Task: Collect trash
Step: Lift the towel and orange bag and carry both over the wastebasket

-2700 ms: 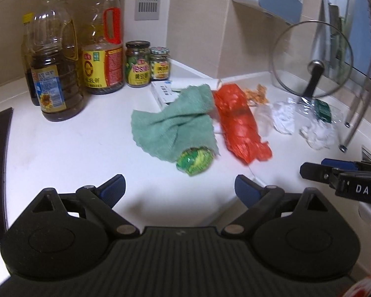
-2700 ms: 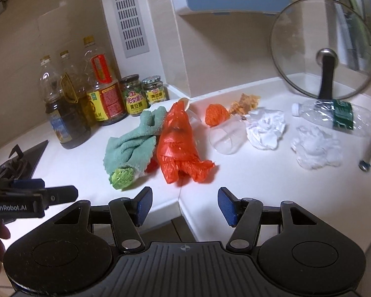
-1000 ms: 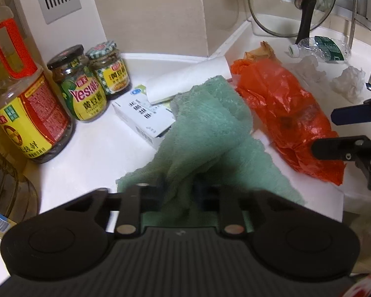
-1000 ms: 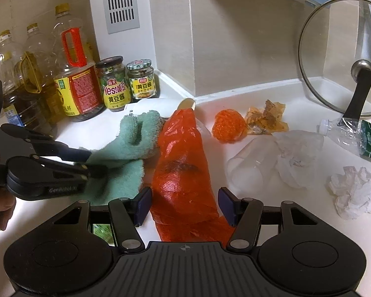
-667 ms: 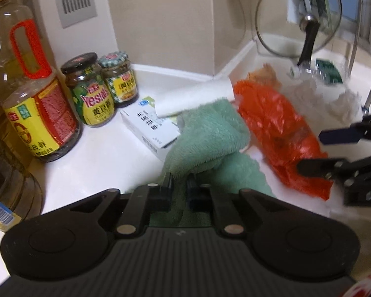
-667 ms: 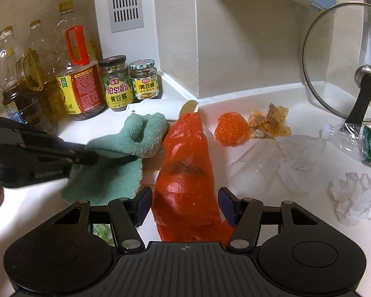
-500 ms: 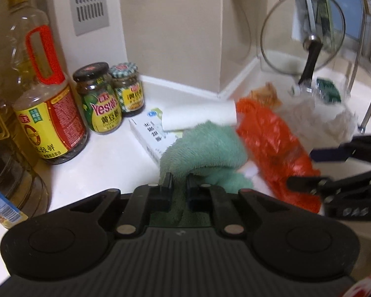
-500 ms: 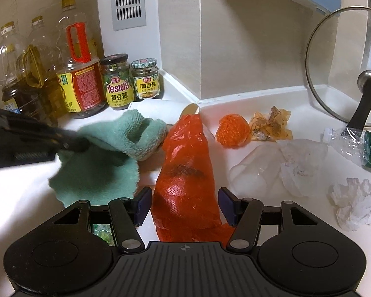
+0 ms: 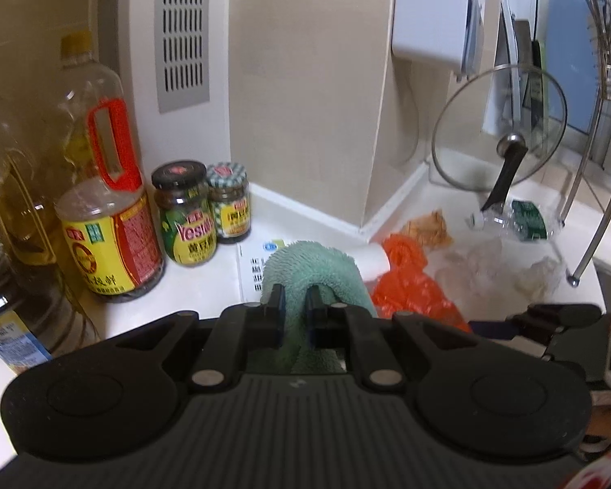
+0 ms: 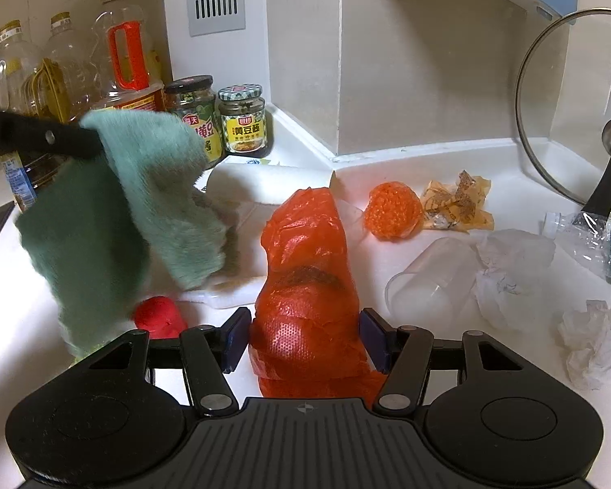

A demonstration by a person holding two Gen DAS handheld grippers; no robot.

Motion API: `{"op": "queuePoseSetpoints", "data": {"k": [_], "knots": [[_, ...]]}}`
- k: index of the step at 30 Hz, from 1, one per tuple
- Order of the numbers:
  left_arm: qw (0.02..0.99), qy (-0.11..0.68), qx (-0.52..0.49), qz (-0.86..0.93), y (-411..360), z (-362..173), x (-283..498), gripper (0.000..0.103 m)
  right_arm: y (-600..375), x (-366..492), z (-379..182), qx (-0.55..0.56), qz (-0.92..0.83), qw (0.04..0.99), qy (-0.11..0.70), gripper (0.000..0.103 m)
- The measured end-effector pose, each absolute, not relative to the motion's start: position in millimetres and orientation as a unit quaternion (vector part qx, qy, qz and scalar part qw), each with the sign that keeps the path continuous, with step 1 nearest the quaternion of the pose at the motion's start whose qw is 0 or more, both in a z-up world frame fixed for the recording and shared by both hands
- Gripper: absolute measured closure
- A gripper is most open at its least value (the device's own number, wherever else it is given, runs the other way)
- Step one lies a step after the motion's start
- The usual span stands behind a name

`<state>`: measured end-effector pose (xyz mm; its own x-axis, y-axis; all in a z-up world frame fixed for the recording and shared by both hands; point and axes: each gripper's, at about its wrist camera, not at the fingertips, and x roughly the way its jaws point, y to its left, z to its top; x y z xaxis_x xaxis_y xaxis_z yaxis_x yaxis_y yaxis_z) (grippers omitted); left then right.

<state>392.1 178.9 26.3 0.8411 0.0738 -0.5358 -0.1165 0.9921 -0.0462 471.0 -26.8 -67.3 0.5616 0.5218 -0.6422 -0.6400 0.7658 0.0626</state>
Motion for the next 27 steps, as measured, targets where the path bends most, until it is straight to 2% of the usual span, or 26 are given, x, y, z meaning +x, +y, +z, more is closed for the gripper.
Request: {"op": "queuePoseSetpoints", "data": {"k": [4, 5, 11, 27], "knots": [[0.961, 0.267, -0.04, 0.054, 180.5, 36.2, 388.5, 0.094, -27.1, 470.5, -67.7, -0.091, 0.332, 0.88, 0.329, 0.045], [0.962, 0.266, -0.04, 0.055, 180.4, 37.9, 388.0, 0.094, -27.7, 470.2, -67.7, -0.091, 0.331, 0.88, 0.327, 0.051], [0.964, 0.258, -0.037, 0.06, 176.3, 47.1, 380.4, 0.094, -33.7, 465.1, -64.5, -0.087, 0.332, 0.884, 0.317, 0.063], [0.972, 0.225, -0.043, 0.046, 132.5, 81.0, 343.2, 0.094, -80.9, 428.8, -19.4, -0.05, 0.35, 0.895, 0.273, 0.065]]}}
